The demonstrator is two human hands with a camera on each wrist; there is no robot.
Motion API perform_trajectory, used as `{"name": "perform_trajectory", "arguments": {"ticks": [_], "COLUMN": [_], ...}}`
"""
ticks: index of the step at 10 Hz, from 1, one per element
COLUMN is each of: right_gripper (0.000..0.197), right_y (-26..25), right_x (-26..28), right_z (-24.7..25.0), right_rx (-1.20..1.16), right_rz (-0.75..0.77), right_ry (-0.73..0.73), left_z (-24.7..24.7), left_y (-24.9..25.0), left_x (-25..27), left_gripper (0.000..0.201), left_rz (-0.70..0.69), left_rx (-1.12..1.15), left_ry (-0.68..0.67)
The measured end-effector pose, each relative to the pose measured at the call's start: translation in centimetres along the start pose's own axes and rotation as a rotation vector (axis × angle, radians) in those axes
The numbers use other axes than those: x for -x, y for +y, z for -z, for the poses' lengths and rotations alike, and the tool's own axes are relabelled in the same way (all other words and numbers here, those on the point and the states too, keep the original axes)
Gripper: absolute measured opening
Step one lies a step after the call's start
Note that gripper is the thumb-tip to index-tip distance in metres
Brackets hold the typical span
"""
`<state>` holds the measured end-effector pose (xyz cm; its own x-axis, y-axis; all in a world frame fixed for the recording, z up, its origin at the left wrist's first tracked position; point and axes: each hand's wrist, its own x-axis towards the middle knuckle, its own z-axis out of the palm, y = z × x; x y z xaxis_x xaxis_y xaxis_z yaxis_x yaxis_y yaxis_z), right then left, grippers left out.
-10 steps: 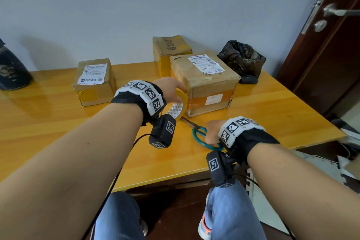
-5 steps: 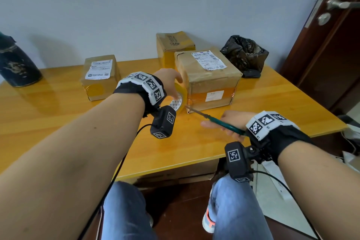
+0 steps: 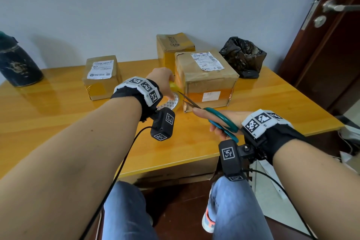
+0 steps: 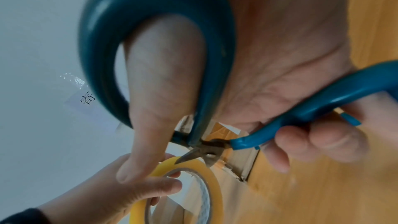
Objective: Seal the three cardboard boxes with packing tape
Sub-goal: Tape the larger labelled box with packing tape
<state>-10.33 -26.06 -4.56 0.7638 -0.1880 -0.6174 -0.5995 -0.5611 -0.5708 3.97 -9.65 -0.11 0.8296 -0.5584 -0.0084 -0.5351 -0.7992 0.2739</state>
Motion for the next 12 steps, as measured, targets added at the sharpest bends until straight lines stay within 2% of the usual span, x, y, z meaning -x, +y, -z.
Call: {"name": "perform_trajectory", "arguments": {"ticks": [1, 2, 3, 4, 6, 8, 10, 11, 12], "right_gripper": [0.068, 0.051, 0.073, 0.087, 0.077, 0.064, 0.092, 0.092, 0.070], "right_y": [0.0, -0.1, -1.0, -1.3, -1.1, -1.4, -2.1, -2.8, -3.3], "right_x": [-0.1, -0.2, -0.4, -0.7, -0.8, -1.1, -1.2, -1.3, -1.9], "right_z": [-0.4, -0.9, -1.2, -0.9, -0.7, -1.8, -2.0, -2.2, -2.0], "right_rx": [-0.114, -0.233, -0.199, -0.127, -0.190, -0.318, -0.214, -0.208, -0.245], "right_rz": [0.003, -0.002, -0.044, -0.075, 0.003, 0.040, -0.001, 0.004, 0.013], "right_ry": [-0.007, 0.009, -0.016, -0.053, -0.088, -0.019, -0.061, -0.033, 0.060], "left_z": [0.0, 0.1, 0.2, 0.1, 0.3, 0.5, 0.2, 0.0, -0.1], "left_y": [-0.6, -1.0, -1.3, -1.7, -1.6, -1.8, -2.0, -2.0, -2.0], "left_x": [0.3, 0.4, 0.5, 0.5, 0.4, 0.2, -0.2, -0.4, -0.6], "left_gripper": [0.056, 0.054, 0.053, 0.052, 0.052, 0.053, 0.054, 0.054, 0.054], "left_rz": [0.020, 0.039, 0.044, 0.046, 0.043, 0.050, 0.048, 0.049, 0.049], "left_rx": [0.029, 0.052, 0.063, 0.073, 0.082, 0.056, 0.046, 0.035, 0.037], "left_ry": [0.018, 0.032, 0.051, 0.065, 0.076, 0.071, 0.057, 0.049, 0.044]}}
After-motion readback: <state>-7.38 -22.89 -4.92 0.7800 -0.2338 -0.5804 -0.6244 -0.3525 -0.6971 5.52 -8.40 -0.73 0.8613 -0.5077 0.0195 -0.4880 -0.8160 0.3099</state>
